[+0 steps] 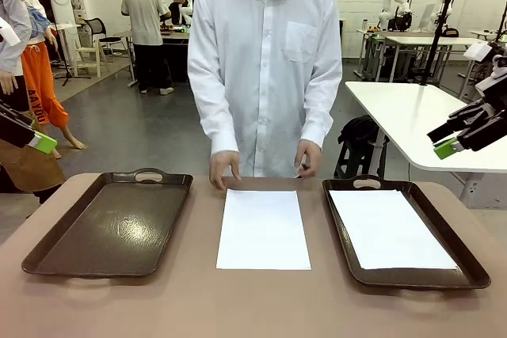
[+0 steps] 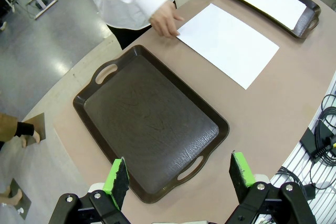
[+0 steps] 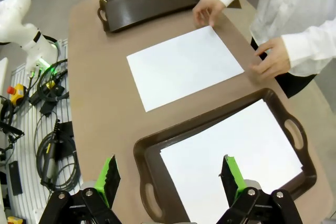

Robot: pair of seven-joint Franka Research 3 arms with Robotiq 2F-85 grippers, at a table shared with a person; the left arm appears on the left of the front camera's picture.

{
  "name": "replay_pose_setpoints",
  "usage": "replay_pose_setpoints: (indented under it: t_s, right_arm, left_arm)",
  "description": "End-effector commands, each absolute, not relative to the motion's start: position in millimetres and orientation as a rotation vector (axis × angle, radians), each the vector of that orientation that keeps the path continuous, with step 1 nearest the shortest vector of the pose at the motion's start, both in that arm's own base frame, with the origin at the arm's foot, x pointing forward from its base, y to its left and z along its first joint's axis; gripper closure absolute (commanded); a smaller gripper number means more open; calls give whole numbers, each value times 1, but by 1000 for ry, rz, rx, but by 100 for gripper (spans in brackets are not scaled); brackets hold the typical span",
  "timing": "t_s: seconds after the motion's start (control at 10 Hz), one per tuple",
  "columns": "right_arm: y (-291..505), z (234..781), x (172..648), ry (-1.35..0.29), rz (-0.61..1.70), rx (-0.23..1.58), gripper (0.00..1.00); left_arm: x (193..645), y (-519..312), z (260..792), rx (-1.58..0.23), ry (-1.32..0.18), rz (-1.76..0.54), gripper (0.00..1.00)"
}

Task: Sort the A4 documents.
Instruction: Receive the A4 Paper.

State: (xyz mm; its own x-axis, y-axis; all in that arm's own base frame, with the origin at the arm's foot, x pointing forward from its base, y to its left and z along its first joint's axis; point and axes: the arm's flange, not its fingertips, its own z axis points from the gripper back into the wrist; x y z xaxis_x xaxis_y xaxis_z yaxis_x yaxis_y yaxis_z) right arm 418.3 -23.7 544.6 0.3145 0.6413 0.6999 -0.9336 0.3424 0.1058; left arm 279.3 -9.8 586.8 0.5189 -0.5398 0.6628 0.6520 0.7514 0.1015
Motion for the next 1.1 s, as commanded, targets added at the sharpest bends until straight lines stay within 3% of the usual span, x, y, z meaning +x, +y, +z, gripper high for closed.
replay_pose_setpoints:
  t_s: [0.0,1.0]
  right_arm:
    - [-22,545,419,-615,1118,555,0]
    - [-22,545,419,-615,1118,555,0]
  left_arm:
    - [280,-9,586,-168,-732,-718,0]
    - [280,-9,586,-168,-732,-718,0]
